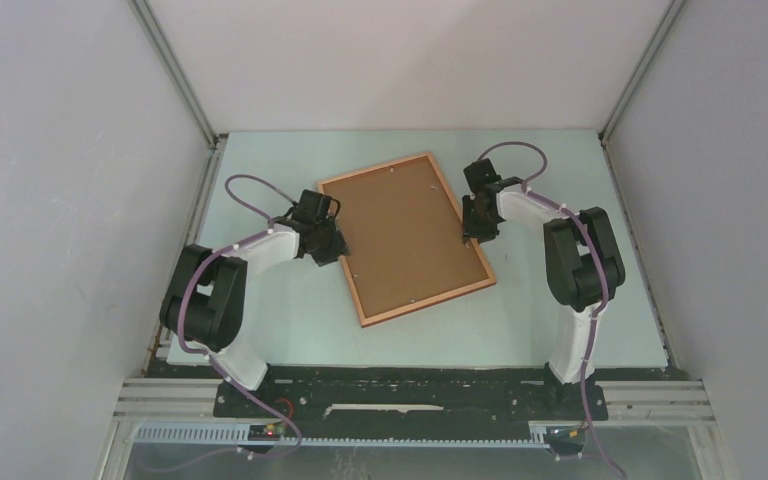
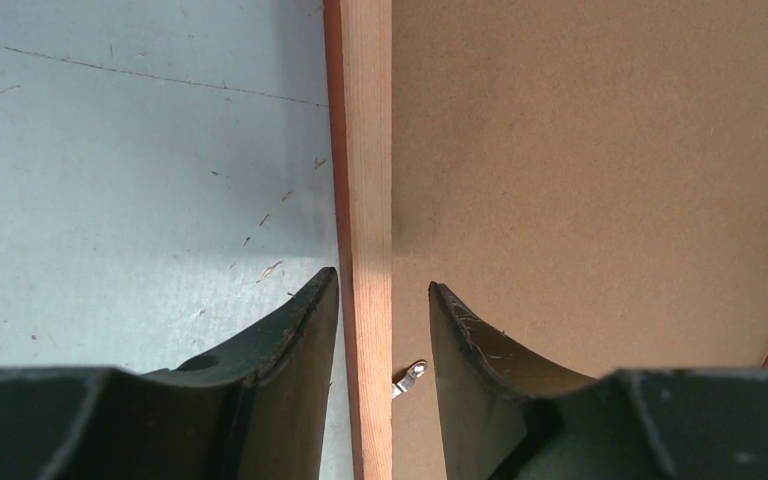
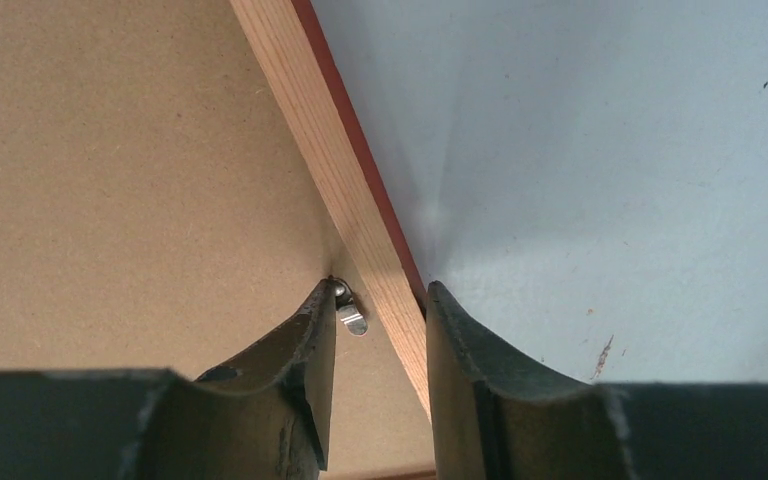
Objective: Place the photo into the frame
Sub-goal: Install the photo frame at the center of the board.
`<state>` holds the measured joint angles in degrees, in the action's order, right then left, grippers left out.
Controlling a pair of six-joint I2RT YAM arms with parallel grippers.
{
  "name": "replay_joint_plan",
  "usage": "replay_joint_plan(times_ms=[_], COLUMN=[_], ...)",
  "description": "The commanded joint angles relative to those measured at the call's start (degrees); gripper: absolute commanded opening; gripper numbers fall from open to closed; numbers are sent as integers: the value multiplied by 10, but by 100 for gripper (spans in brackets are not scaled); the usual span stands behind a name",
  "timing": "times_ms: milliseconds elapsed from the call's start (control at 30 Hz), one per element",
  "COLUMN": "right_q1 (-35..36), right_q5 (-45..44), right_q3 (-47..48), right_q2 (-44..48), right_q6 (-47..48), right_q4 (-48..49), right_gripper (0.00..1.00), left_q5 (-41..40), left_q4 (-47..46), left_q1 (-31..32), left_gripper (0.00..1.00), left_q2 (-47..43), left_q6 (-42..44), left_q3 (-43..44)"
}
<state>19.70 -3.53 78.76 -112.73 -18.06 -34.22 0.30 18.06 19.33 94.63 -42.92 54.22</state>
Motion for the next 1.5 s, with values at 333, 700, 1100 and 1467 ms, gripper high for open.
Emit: replay_joint_plan(times_ms=[333,700,1100,1467], right_q1=[-29,-42,-26,-24], right_q5=[85,115,90,102], right_q3=[-21,-30,-4,148], right_q2=[14,33,46,-69], right_q6=[58,75,72,106], right_q4=[8,32,66,35], right_gripper=[16,0,72,77], left_q5=[15,23,44,62], left_q4=[-15,-19,-26,-25], left_q1=[-8,-10,-11,-12], left_gripper=[42,41,34,24], left_q2=[3,2,-2,-4], left_q6=[-9,-9,-2,5], left_q3=[-11,-14,-22,-28])
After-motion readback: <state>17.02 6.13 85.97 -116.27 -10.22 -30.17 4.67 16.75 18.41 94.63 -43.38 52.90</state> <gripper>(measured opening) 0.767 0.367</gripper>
